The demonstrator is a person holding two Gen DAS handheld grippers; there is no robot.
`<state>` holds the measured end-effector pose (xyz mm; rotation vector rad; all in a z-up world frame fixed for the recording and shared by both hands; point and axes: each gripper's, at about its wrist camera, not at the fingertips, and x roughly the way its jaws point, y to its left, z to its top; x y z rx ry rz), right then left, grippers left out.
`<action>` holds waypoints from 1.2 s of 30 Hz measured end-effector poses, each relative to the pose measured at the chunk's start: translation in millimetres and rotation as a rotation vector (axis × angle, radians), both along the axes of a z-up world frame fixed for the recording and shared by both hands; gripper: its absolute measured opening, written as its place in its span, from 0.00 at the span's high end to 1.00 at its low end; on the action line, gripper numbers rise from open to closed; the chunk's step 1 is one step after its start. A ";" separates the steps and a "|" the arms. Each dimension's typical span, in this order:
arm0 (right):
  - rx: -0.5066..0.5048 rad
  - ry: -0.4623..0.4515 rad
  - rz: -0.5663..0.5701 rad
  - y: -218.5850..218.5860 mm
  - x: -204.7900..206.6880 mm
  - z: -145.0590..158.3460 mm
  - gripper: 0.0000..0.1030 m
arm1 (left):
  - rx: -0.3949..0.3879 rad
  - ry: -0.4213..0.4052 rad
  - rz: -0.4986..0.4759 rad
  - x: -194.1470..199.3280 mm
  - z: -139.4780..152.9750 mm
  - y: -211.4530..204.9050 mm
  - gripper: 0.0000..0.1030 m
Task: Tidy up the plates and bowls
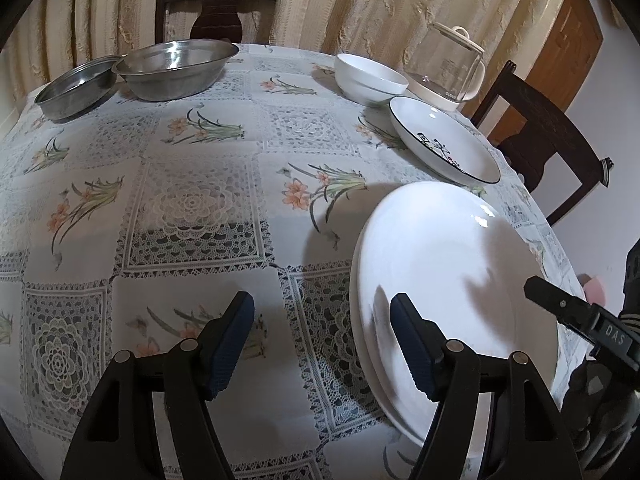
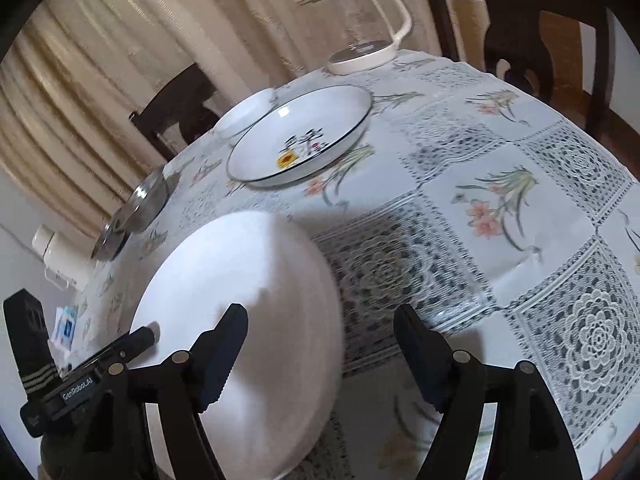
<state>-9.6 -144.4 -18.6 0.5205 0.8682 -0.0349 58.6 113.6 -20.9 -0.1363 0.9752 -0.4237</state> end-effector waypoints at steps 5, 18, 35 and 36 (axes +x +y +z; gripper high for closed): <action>0.035 -0.022 -0.028 -14.5 1.5 2.2 0.23 | 0.007 -0.008 -0.010 6.0 4.0 -5.4 0.31; 0.054 -0.074 -0.062 -43.4 28.5 13.4 0.23 | 0.008 -0.007 -0.030 38.9 15.0 -18.3 0.31; 0.091 -0.081 -0.033 -72.7 91.9 12.4 0.26 | -0.003 0.034 -0.086 119.4 23.7 -52.8 0.31; 0.091 -0.081 -0.030 -73.8 94.7 12.3 0.27 | -0.002 0.037 -0.089 123.1 23.8 -55.3 0.31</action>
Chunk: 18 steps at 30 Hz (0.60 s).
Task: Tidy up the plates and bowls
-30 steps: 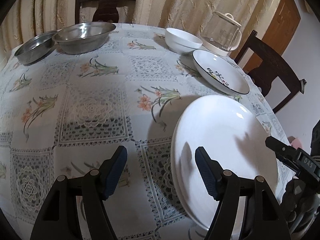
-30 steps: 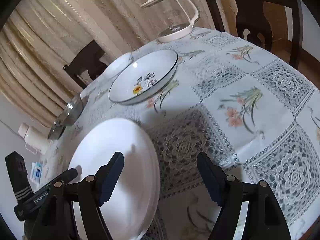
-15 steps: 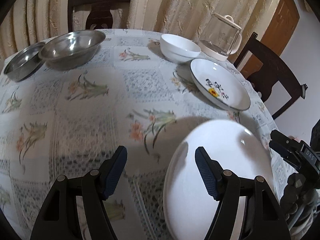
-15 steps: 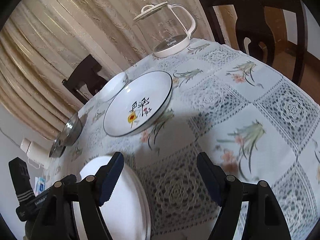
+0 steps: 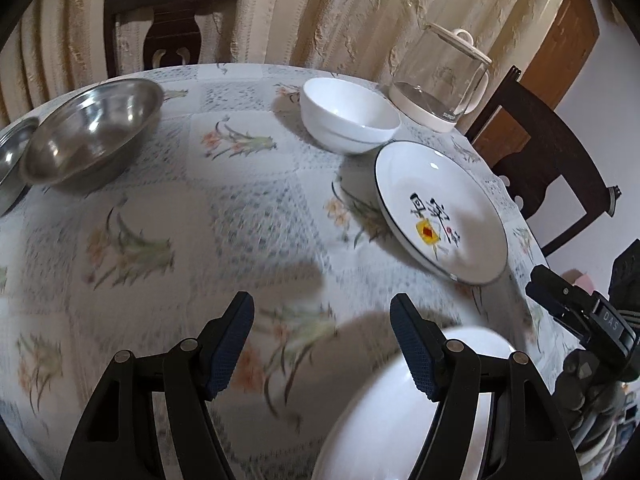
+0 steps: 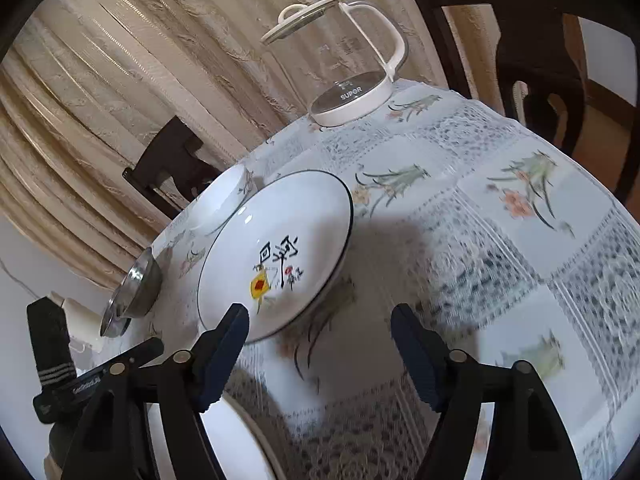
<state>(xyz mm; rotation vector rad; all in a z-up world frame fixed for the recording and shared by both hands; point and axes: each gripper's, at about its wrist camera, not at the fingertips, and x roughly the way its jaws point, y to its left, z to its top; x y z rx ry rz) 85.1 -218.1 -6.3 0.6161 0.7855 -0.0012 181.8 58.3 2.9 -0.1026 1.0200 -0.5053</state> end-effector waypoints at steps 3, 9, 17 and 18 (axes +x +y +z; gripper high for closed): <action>-0.006 0.003 0.007 -2.7 10.8 -1.2 0.30 | 0.005 0.014 -0.013 15.3 -2.5 -9.9 0.31; -0.019 0.024 0.035 -6.6 33.4 -6.8 0.41 | 0.004 0.031 -0.055 38.3 -7.0 -34.5 0.31; -0.029 0.038 0.072 -9.0 54.9 -9.0 0.53 | 0.003 0.036 -0.101 66.5 -8.5 -62.1 0.36; -0.028 0.042 0.074 -9.6 57.3 -10.3 0.54 | 0.008 0.040 -0.105 70.0 -10.1 -66.1 0.37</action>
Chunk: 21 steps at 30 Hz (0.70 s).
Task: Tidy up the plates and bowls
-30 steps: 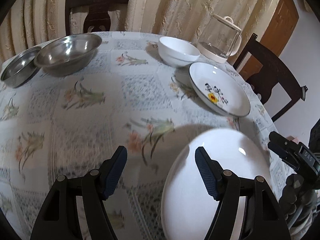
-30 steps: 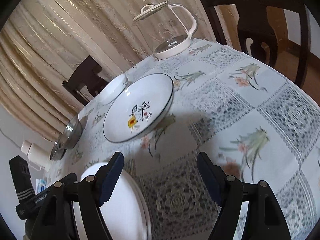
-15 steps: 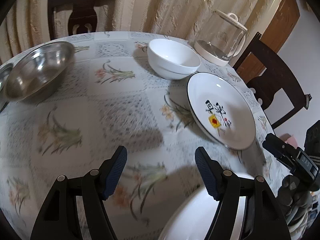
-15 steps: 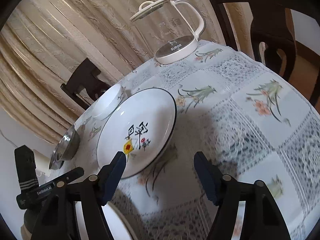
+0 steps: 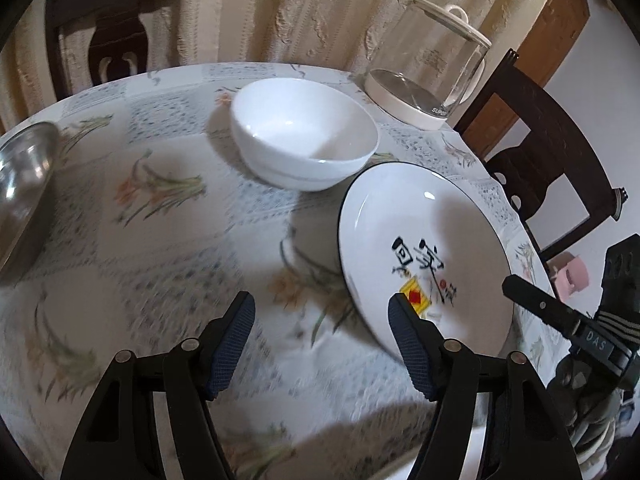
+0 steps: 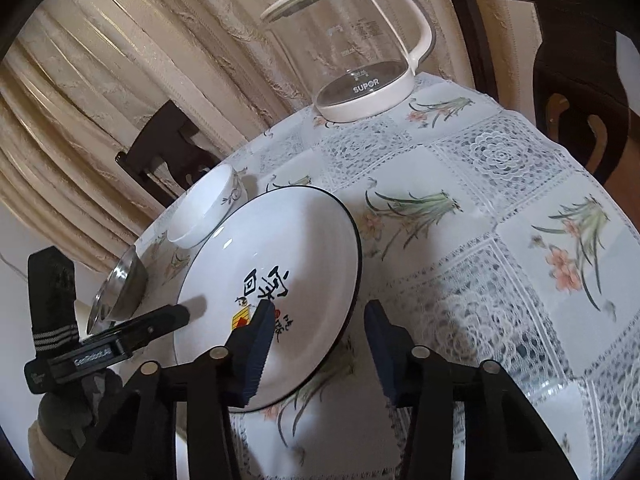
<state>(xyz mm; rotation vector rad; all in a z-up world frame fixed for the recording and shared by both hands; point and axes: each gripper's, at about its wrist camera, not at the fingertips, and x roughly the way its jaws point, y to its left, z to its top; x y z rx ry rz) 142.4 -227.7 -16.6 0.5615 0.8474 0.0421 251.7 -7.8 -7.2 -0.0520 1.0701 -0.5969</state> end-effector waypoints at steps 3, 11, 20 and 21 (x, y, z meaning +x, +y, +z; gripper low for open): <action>0.009 0.013 0.009 -1.4 5.6 -4.5 0.56 | 0.011 0.013 -0.020 7.4 -5.2 -11.1 0.45; 0.015 0.037 0.048 -0.4 16.2 -12.5 0.61 | 0.040 0.025 -0.121 15.4 -11.2 -38.5 0.55; -0.013 0.038 0.074 3.1 16.1 -13.3 0.63 | 0.068 -0.011 -0.183 19.9 -10.6 -54.2 0.58; -0.018 0.039 0.073 3.5 15.8 -13.0 0.64 | 0.068 -0.012 -0.181 19.7 -10.6 -54.2 0.58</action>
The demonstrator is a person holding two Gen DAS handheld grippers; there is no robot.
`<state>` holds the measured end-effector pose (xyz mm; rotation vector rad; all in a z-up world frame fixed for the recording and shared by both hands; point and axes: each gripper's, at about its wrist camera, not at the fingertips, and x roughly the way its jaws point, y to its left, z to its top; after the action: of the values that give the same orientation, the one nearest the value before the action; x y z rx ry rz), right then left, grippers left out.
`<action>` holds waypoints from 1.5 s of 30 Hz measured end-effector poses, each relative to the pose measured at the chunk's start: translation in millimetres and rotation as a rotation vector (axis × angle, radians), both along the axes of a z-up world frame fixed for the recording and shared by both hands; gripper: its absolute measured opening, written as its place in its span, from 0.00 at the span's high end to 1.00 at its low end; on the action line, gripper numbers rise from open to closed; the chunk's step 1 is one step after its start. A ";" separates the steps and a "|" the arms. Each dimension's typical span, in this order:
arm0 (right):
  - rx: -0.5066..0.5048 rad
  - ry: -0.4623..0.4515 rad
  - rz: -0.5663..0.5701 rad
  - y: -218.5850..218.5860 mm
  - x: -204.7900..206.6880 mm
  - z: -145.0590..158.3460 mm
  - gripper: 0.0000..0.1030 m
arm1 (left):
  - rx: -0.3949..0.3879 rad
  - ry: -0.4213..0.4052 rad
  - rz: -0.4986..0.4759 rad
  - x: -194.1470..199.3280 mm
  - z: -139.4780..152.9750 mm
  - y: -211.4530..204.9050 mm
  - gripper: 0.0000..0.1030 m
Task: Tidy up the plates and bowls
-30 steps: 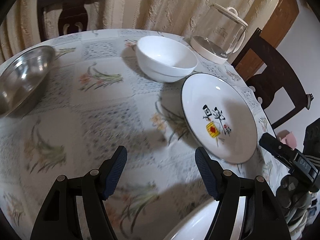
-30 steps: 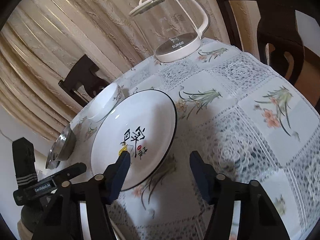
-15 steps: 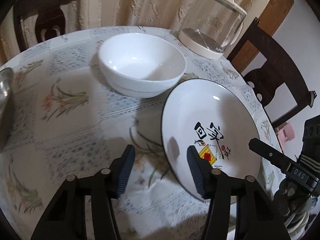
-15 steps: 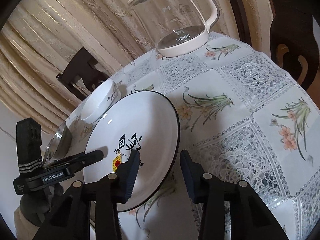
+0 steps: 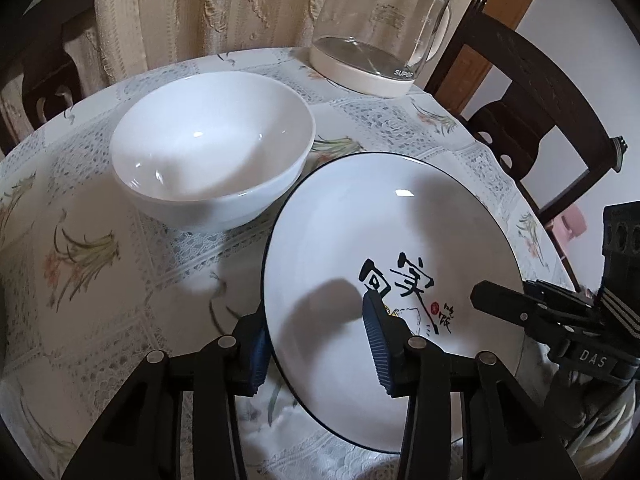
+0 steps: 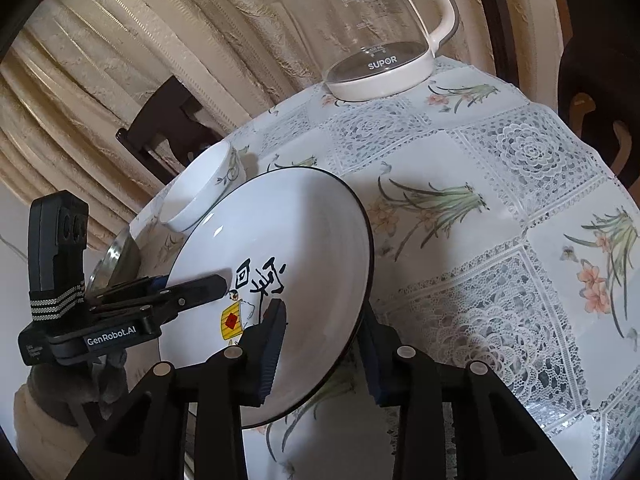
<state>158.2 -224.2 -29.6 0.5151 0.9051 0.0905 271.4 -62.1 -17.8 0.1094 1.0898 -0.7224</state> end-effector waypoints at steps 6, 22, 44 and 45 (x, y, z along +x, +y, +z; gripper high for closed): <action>-0.029 -0.001 0.001 4.6 -3.7 2.0 0.63 | 0.001 -0.002 0.000 -1.0 0.4 0.4 0.58; -0.071 -0.059 0.013 12.4 -33.2 26.7 0.63 | -0.024 -0.075 0.003 -39.3 29.9 9.5 0.58; -0.036 -0.126 0.103 59.1 -128.6 52.4 0.63 | -0.090 -0.082 0.053 -149.7 51.8 78.2 0.58; -0.035 -0.122 0.109 61.5 -131.8 51.4 0.63 | -0.091 -0.081 0.056 -156.3 50.9 82.9 0.58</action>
<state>26.4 -162.7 21.8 0.4231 0.8137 0.2026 115.1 20.8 33.1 0.0306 0.9775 -0.7101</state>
